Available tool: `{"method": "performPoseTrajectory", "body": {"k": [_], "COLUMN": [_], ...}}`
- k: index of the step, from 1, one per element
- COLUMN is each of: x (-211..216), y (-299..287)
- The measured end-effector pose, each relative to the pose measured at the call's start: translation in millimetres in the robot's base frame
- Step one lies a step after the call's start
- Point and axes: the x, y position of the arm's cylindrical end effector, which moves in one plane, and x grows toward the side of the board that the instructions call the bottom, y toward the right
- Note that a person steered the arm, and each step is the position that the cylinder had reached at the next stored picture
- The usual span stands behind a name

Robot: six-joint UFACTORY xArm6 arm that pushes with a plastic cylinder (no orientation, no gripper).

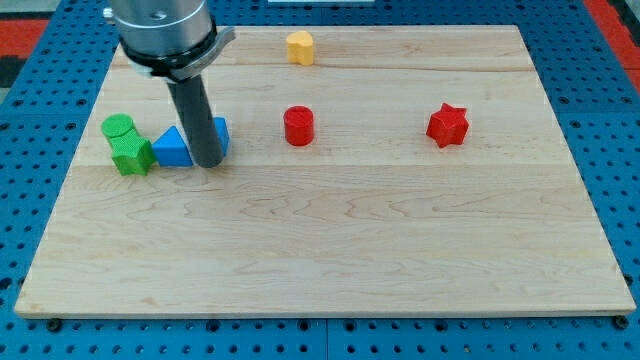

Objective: Put the blue cube to the left of the red circle

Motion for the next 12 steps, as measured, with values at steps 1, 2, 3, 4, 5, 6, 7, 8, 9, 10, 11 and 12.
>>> {"method": "performPoseTrajectory", "body": {"k": [1,2,3,4,5,6,7,8,9,10,11,12], "x": [-15,-27,-27,-29,-44,-59,-61,-61,-61,-60,-59,-56], "y": [39,45,10,-20,-22,-22,-8,-8,-7,10,52,113]}}
